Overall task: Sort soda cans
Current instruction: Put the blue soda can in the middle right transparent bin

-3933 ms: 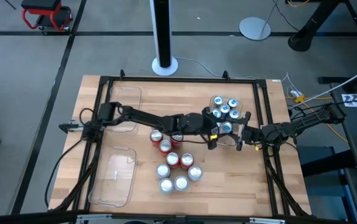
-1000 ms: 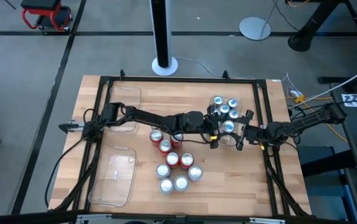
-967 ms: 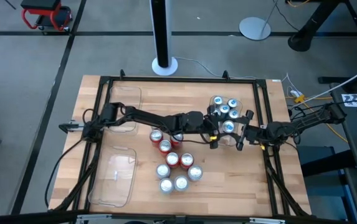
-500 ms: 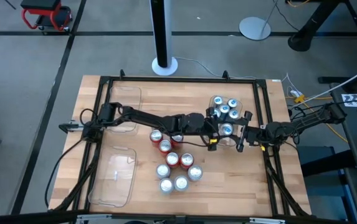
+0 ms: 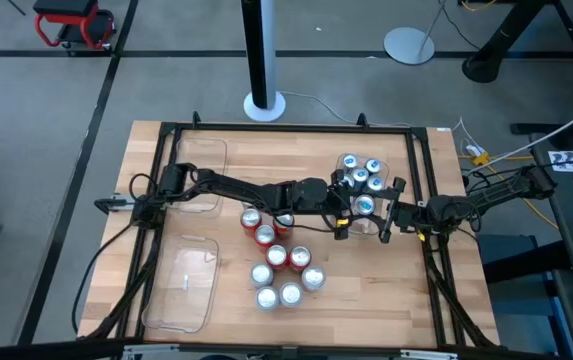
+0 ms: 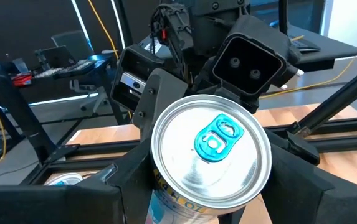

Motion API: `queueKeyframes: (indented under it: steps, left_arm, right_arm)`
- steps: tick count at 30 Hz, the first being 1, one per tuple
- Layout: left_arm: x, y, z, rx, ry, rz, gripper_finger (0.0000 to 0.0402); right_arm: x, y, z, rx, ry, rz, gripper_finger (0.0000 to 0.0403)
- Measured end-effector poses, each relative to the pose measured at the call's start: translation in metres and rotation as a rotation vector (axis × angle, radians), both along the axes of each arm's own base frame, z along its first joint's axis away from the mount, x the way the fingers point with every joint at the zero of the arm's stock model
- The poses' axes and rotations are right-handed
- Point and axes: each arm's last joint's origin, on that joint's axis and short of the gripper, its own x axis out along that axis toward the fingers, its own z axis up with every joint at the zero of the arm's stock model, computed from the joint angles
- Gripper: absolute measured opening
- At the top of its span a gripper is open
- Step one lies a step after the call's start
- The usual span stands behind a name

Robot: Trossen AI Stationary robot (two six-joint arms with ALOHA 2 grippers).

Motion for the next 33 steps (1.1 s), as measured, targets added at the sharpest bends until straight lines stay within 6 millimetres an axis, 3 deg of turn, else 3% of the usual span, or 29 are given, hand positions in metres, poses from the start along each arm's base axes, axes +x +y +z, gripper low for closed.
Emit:
queueKeyframes:
  steps: [4,11,16,20,27,33]
  left_arm:
    - [0.0,0.0,0.0,0.004,-0.004,0.009,0.0229]
    - [0.0,0.002,-0.001,-0.005,0.001,0.04,0.0229]
    - [-0.001,0.001,-0.003,0.002,0.03,0.035,0.0229]
    - [-0.002,-0.005,-0.005,0.025,0.072,0.02,0.0229]
    - [-0.016,-0.009,0.026,0.039,0.073,0.015,0.0229]
    - [-0.02,-0.014,0.015,0.014,0.209,-0.02,0.0229]
  right_arm:
    - [0.001,-0.001,-0.001,-0.014,0.013,-0.027,0.0265]
    - [0.0,-0.001,-0.004,-0.023,0.043,-0.05,0.0353]
    - [0.0,-0.001,-0.001,-0.028,0.031,-0.045,0.0383]
    - [0.003,0.004,0.019,-0.063,-0.023,0.084,0.0386]
    - [0.004,0.008,0.06,-0.104,-0.026,0.218,0.0381]
    - [0.002,0.007,0.086,-0.16,-0.028,0.207,0.038]
